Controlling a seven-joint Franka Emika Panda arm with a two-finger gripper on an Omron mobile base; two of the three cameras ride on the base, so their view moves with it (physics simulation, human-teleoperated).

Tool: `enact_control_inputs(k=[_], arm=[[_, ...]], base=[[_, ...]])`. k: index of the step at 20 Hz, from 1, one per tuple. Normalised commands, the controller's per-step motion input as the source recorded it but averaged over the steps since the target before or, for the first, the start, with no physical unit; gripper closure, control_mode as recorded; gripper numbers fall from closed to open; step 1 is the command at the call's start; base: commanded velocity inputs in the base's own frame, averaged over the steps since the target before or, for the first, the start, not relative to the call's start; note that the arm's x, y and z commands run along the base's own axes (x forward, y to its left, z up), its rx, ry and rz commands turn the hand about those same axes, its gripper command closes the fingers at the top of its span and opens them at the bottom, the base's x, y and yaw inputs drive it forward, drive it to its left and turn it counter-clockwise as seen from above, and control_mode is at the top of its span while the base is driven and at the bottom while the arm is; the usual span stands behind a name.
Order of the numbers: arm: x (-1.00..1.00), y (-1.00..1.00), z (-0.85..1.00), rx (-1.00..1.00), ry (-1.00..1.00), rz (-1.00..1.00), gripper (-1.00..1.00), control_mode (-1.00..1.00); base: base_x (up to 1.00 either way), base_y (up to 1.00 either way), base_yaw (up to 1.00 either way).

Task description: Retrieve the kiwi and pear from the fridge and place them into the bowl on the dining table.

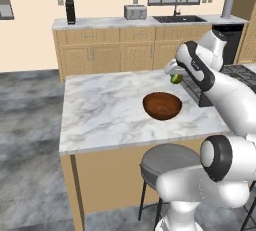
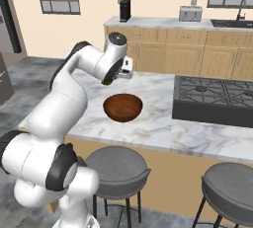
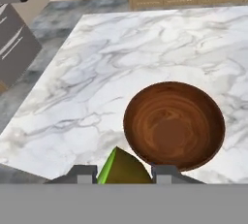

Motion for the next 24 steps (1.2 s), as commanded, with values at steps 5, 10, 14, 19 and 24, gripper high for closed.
enact_control_inputs(k=[5,10,14,19,24], arm=[[0.47,-0.17,-0.47,0.00,0.00,0.01,1.00,-1.00],[0.32,-0.10,-0.59,0.00,-0.03,0.00,1.00,-1.00],[0.52,0.00,-0.59,0.00,0.00,0.00,1.00,-1.00],[0.48,0.00,-0.53,0.00,0.00,0.00,1.00,-1.00],[0.22,-0.03,-0.40,0.00,0.00,0.00,1.00,-1.00]], base=[[0.00,0.00,0.00],[0.00,0.00,0.00],[0.00,0.00,0.00],[0.00,0.00,0.00],[0.00,0.00,0.00]])
